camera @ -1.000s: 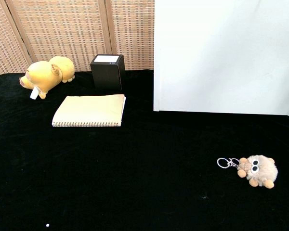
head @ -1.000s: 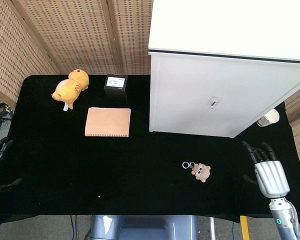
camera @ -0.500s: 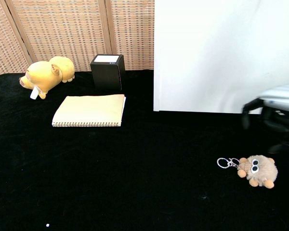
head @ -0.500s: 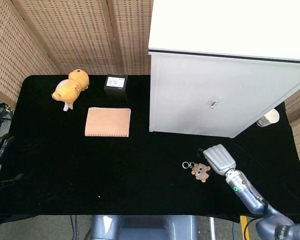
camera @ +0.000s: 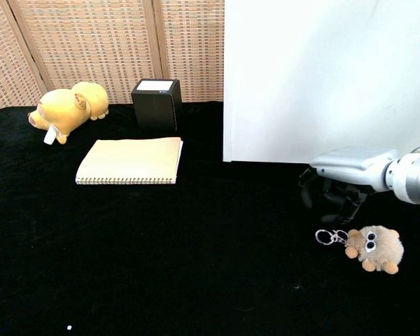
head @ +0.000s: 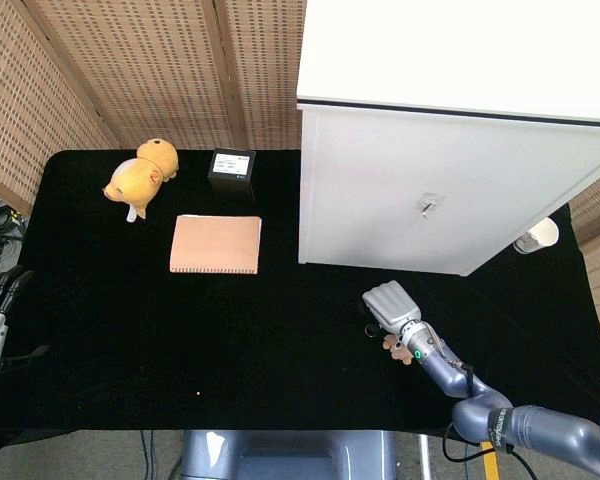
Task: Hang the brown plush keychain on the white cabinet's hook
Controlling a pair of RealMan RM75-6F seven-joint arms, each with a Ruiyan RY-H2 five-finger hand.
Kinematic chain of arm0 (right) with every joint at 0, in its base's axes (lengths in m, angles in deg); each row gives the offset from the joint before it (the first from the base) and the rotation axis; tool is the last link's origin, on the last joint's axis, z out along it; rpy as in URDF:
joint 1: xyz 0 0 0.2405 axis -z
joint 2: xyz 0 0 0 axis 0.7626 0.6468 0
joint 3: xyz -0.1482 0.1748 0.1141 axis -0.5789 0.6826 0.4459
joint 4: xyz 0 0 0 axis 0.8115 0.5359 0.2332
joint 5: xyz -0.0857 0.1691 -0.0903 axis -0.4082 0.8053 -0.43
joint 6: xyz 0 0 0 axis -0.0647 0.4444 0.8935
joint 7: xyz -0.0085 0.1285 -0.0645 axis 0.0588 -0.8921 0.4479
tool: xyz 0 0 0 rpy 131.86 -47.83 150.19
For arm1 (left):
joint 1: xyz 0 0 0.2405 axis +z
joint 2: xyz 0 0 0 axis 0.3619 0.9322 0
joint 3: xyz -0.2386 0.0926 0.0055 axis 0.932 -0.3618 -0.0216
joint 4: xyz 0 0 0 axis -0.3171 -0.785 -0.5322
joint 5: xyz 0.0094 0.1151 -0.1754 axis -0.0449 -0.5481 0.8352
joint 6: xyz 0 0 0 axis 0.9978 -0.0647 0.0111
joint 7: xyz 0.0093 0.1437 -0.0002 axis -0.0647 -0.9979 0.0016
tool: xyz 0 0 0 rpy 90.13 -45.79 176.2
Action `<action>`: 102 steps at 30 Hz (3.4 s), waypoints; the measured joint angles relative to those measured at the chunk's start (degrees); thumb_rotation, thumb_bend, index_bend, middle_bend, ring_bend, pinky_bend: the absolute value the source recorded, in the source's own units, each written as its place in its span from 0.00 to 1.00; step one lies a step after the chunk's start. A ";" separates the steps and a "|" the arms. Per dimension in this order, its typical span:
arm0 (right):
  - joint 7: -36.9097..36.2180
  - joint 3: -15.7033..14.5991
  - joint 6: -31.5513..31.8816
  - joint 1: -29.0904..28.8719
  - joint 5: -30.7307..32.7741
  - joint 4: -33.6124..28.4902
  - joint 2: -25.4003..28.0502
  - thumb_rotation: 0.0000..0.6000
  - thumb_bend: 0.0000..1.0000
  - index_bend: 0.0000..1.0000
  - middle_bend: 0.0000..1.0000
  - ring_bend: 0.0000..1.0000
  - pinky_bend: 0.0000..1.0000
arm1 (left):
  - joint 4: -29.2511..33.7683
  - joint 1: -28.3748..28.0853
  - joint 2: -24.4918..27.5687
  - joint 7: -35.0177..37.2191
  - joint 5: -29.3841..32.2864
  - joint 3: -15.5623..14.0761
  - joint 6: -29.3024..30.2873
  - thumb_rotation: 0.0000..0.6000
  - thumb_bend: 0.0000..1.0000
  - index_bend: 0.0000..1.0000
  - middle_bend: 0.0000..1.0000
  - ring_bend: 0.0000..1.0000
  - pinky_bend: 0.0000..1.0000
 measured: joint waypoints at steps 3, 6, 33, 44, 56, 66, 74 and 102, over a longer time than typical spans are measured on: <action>1.10 -0.72 -0.10 -0.76 0.64 1.87 -1.55 1.00 0.52 0.51 0.89 0.86 1.00 | -0.05 -0.08 0.01 0.05 0.14 0.02 -0.18 1.00 0.00 0.00 0.00 0.00 0.00; 1.75 -1.34 -0.11 -1.44 1.55 3.56 -3.13 1.00 0.53 0.51 0.89 0.86 1.00 | -0.06 -0.16 0.04 0.16 0.19 0.01 -0.32 1.00 0.00 0.00 0.00 0.00 0.00; 0.07 -5.55 1.07 -2.39 -3.20 9.32 -6.10 1.00 0.55 0.52 0.89 0.86 1.00 | 0.01 -0.46 0.13 0.31 0.47 -0.07 -0.71 1.00 0.00 0.00 0.00 0.00 0.00; -1.54 -5.84 1.03 -2.51 -4.73 11.50 -7.19 1.00 0.55 0.54 0.89 0.86 1.00 | 0.13 -0.40 0.20 0.44 0.40 -0.16 -0.58 1.00 0.00 0.00 0.00 0.00 0.00; -1.50 -6.00 0.59 -2.54 -4.76 12.62 -7.75 1.00 0.55 0.55 0.89 0.86 1.00 | 0.20 -0.58 0.21 0.37 0.48 -0.22 -0.93 1.00 0.00 0.00 0.00 0.00 0.00; -1.27 -5.83 0.12 -2.62 -4.17 13.36 -7.90 1.00 0.55 0.55 0.89 0.86 1.00 | 0.26 -0.65 0.24 0.45 0.45 -0.27 -1.01 1.00 0.00 0.00 0.00 0.00 0.00; -1.09 -5.91 -0.13 -2.69 -4.12 14.14 -8.55 1.00 0.56 0.58 0.90 0.86 1.00 | 0.32 -0.69 0.30 0.60 0.29 -0.33 -1.02 1.00 0.00 0.00 0.00 0.00 0.00; -13.20 -6.62 9.24 0.25 -15.53 8.13 -3.28 1.00 0.63 0.67 0.91 0.87 1.00 | 0.71 -0.49 0.61 1.11 -0.79 -0.80 -0.55 1.00 0.00 0.00 0.00 0.00 0.00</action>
